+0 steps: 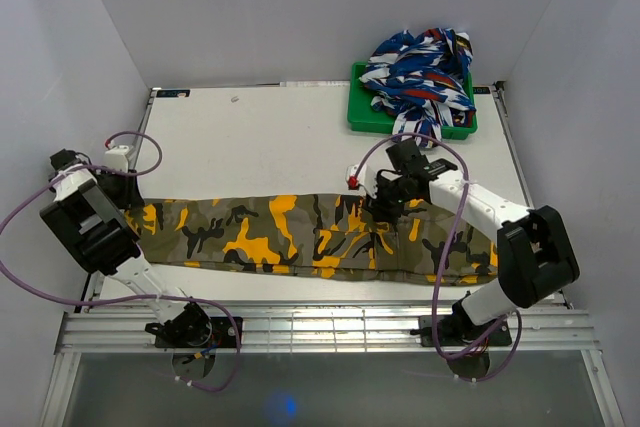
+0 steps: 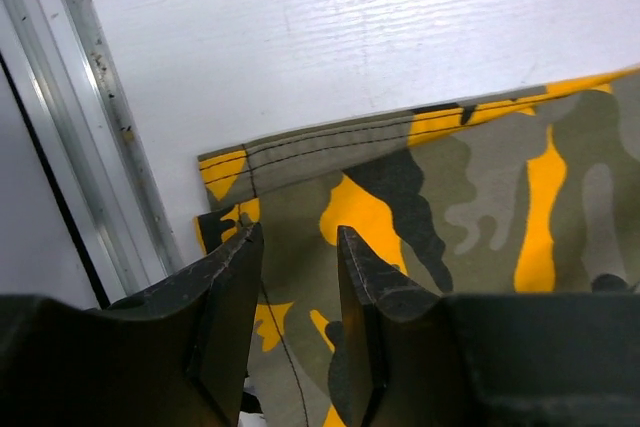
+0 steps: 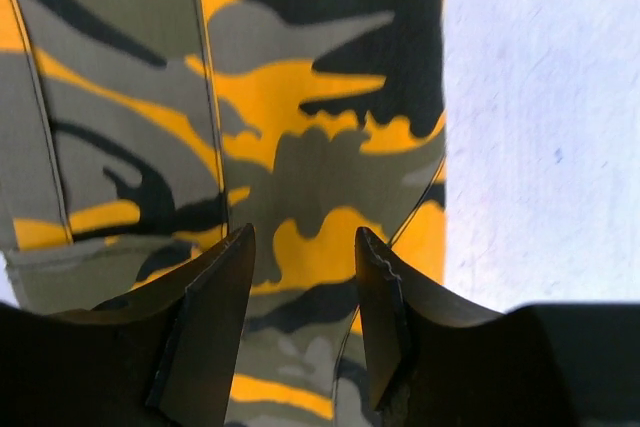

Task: Fold and stack the trousers
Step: Fold the trousers

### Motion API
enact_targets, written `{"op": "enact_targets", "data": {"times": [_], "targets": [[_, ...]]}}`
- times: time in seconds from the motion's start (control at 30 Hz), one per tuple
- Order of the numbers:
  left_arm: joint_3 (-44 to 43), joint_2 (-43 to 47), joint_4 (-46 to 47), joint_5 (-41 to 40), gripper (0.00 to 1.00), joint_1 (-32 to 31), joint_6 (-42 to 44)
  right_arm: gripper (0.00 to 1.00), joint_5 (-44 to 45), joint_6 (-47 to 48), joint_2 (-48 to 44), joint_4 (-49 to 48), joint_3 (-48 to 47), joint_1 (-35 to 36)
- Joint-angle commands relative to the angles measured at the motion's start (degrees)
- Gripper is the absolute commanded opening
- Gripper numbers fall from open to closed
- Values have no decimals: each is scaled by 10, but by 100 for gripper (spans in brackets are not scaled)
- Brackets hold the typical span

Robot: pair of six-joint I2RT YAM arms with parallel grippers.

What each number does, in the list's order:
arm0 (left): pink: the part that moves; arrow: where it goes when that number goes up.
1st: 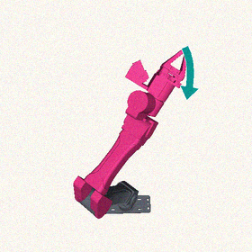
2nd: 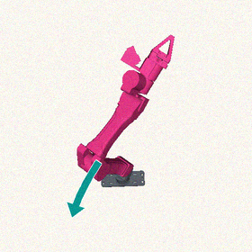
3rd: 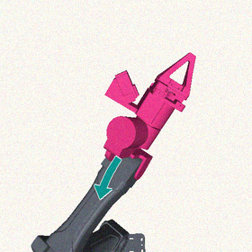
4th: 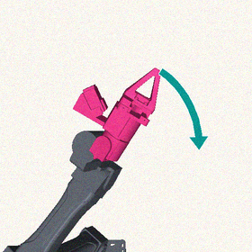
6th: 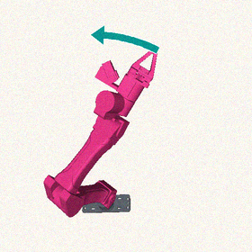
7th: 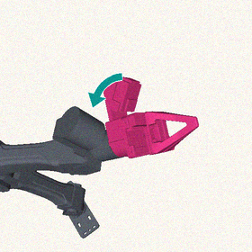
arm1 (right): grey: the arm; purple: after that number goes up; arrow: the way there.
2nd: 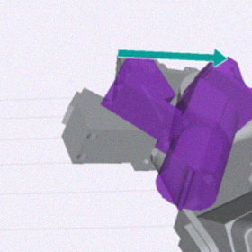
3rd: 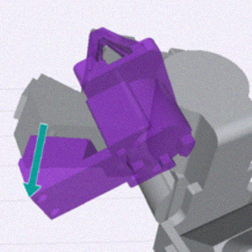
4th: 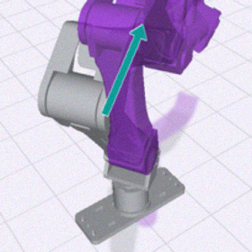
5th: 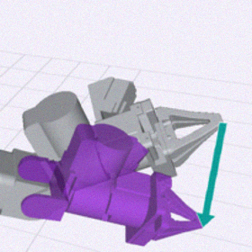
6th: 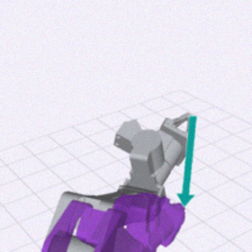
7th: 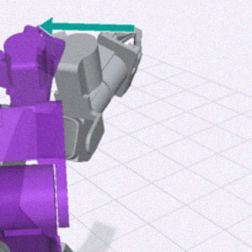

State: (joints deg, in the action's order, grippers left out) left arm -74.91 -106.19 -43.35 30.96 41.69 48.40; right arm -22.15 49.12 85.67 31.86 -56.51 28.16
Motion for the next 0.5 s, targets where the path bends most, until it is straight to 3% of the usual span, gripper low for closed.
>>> {"op": "enact_targets", "data": {"times": [0.0, 0.17, 0.47], "targets": [[4, 5, 57, -60, 46, -3, -32, 51, 21, -43, 14, -54, -41, 36], [-1, -3, 66, -81, 44, -3, -46, 63, 52, -56, 42, -90, -55, 58], [-2, -27, 46, -79, 38, -3, -47, 64, 26, -97, 107, -91, -124, 62]]}}
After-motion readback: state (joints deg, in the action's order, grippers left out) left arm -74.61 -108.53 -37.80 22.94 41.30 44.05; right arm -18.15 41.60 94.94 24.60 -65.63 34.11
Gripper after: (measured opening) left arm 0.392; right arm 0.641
